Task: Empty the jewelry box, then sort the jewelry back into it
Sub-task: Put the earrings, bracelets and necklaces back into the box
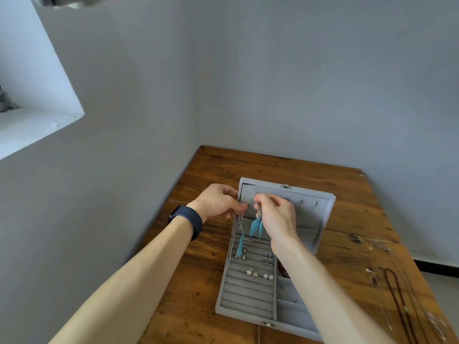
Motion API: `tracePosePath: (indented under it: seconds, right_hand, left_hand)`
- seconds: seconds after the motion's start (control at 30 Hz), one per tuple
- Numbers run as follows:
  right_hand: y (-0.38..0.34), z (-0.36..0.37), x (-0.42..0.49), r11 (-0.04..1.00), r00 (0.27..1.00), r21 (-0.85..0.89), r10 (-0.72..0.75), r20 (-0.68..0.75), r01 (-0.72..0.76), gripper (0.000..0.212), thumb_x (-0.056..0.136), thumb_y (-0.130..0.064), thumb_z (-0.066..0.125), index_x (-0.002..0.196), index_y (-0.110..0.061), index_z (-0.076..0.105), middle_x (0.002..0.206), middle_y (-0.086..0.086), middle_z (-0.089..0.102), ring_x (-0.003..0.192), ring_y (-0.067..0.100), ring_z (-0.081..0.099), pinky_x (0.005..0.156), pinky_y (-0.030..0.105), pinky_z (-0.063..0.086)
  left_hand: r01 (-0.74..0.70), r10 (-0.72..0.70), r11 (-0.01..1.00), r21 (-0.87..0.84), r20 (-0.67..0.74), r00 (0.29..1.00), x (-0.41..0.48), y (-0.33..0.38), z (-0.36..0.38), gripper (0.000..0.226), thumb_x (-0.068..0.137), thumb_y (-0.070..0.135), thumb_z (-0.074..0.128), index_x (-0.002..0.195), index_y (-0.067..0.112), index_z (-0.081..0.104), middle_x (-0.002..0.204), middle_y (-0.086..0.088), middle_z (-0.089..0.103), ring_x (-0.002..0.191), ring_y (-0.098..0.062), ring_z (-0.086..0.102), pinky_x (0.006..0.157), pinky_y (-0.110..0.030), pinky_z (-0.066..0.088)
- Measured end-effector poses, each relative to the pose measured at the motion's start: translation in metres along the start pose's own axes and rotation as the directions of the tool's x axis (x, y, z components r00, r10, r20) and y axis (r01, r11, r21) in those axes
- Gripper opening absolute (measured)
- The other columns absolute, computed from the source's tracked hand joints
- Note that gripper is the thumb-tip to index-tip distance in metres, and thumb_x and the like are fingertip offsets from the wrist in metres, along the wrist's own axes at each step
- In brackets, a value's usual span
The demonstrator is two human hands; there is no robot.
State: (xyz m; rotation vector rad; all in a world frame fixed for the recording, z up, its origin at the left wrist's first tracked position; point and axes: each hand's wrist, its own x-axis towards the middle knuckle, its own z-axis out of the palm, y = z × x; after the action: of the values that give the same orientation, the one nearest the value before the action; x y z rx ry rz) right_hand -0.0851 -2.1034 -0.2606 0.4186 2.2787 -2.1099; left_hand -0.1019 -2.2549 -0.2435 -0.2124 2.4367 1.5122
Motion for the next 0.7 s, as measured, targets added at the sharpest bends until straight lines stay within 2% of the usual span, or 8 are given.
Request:
tracePosePath:
  seconds: [0.1,0.23,0.37,0.43,0.6,0.7]
  right_hand:
    - [0.003,0.004,-0.006,1.000,0.997,0.014,0.020,-0.072,-0.019,0.017,0.086,-0.026,0.064,0.074,-0.017,0.073,0.065,-0.009,0.068,0.065,0.012,0.060,0.063,0.030,0.048]
    - [0.006,0.009,-0.010,0.997,0.993,-0.066,0.025,-0.116,-0.032,0.018,0.086,-0.031,0.062,0.077,-0.020,0.073,0.069,-0.008,0.071,0.072,0.014,0.065,0.070,0.034,0.052]
    - [0.017,0.007,-0.014,0.985,0.992,-0.137,0.095,-0.087,-0.107,0.024,0.089,-0.030,0.059,0.074,-0.016,0.071,0.071,-0.002,0.070,0.068,0.016,0.062,0.060,0.028,0.046]
    - [0.025,0.002,-0.017,0.981,0.995,-0.168,0.092,-0.045,-0.098,0.024,0.092,-0.029,0.059,0.076,-0.017,0.071,0.075,-0.002,0.070,0.073,0.016,0.063,0.062,0.028,0.045]
    - [0.017,-0.007,-0.024,1.000,1.000,0.027,0.001,0.012,-0.002,0.012,0.093,-0.023,0.065,0.084,-0.020,0.073,0.082,-0.001,0.073,0.074,0.012,0.065,0.066,0.024,0.050]
    - [0.008,-0.006,-0.024,0.997,0.999,0.070,-0.041,0.017,0.040,0.010,0.093,-0.026,0.066,0.093,-0.019,0.073,0.086,-0.001,0.072,0.074,0.010,0.065,0.065,0.020,0.048]
  left_hand:
    - [-0.013,0.014,1.000,0.022,-0.022,1.000,0.000,-0.002,0.001,0.023,0.083,0.023,0.080,0.104,0.019,0.071,0.084,0.004,0.075,0.055,-0.009,0.055,0.055,-0.018,0.048]
    - [-0.018,0.019,1.000,0.025,-0.052,0.998,0.000,-0.004,0.002,0.023,0.082,0.026,0.081,0.102,0.021,0.072,0.087,0.004,0.076,0.058,-0.009,0.057,0.060,-0.021,0.050]
    - [-0.017,0.018,1.000,0.008,-0.071,0.997,0.000,-0.005,0.003,0.022,0.080,0.026,0.082,0.099,0.022,0.072,0.085,0.003,0.077,0.060,-0.010,0.058,0.061,-0.021,0.051]
    - [-0.017,0.017,1.000,0.002,-0.069,0.997,0.000,-0.005,0.002,0.022,0.080,0.025,0.083,0.098,0.021,0.072,0.083,0.003,0.077,0.058,-0.010,0.058,0.061,-0.021,0.051]
    - [-0.022,0.021,1.000,-0.009,-0.059,0.998,0.000,-0.006,0.002,0.018,0.080,0.023,0.082,0.094,0.019,0.073,0.078,0.002,0.077,0.066,-0.012,0.062,0.066,-0.024,0.053]
    - [-0.022,0.024,0.999,0.029,-0.097,0.995,-0.001,-0.005,0.005,0.017,0.081,0.024,0.081,0.095,0.020,0.072,0.075,0.004,0.077,0.060,-0.009,0.059,0.061,-0.023,0.051]
